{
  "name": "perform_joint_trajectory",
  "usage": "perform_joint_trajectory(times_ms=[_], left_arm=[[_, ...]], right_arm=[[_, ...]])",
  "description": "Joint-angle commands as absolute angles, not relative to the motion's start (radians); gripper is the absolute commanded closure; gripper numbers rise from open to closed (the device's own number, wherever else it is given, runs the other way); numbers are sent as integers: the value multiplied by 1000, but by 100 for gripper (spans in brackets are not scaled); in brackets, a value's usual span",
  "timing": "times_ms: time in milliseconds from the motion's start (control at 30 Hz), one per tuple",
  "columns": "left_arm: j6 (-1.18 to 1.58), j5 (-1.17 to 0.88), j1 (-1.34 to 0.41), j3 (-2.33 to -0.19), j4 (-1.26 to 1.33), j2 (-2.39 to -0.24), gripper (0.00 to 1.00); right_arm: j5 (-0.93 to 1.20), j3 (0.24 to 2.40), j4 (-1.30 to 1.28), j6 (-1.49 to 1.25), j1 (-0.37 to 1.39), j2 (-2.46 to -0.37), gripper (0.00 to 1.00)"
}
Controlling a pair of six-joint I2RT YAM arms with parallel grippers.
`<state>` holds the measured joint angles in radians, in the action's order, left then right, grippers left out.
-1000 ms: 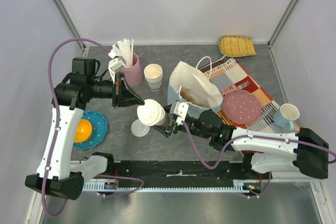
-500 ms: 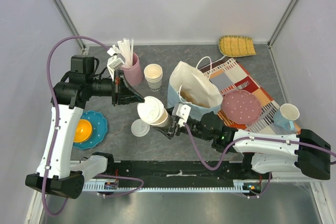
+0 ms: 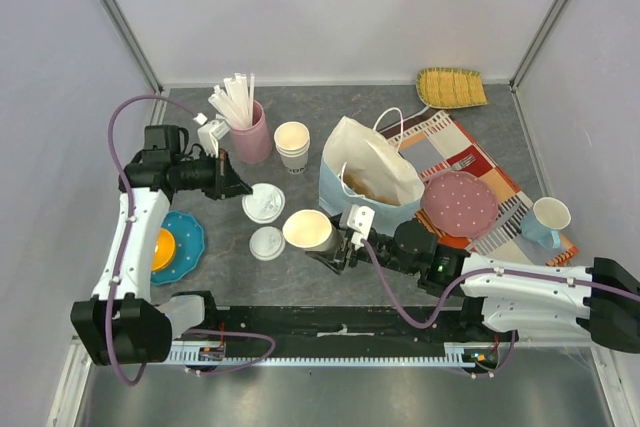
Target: Pack the takeout coffee
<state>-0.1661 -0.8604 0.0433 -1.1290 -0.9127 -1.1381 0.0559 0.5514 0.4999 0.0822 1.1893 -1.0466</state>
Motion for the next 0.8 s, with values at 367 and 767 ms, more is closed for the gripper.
perform_joint_trajectory(times_ms=[367, 767], left_arm=[[-562, -868, -41, -951, -977, -1177, 98], [-759, -808, -469, -900, -927, -1384, 75]], right_arm=[[95, 525, 466, 81, 1193, -1045, 31], [101, 528, 427, 100, 1193, -1020, 30]])
